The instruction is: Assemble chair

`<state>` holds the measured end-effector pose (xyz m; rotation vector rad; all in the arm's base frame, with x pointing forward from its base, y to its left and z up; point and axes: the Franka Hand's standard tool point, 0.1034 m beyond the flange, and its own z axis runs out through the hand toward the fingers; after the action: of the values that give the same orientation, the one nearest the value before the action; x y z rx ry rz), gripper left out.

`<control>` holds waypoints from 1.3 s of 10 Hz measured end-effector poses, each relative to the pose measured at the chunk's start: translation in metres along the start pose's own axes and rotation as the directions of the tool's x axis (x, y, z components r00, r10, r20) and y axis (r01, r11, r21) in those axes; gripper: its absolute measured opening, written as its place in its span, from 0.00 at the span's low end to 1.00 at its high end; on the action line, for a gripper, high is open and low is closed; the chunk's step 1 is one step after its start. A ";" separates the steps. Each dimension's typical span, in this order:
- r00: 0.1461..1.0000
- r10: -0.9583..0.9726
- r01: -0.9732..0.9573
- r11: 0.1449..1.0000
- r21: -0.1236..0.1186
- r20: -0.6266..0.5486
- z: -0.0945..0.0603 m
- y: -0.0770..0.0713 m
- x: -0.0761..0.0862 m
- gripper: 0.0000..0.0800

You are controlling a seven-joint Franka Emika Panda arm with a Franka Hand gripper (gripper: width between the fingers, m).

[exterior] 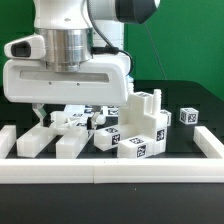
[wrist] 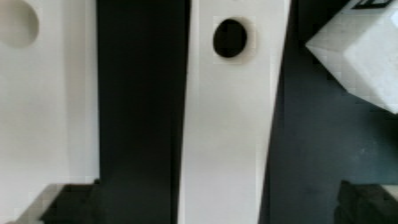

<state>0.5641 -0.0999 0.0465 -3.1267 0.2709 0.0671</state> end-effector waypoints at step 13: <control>1.000 0.008 -0.008 1.000 -0.024 0.015 0.033 -0.004 -0.007 0.81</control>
Offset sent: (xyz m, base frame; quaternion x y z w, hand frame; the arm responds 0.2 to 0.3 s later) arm -0.0057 0.0091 -0.0150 0.0008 0.0119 0.0207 0.9997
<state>0.5562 -0.0945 0.0140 -3.1472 0.2848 0.0951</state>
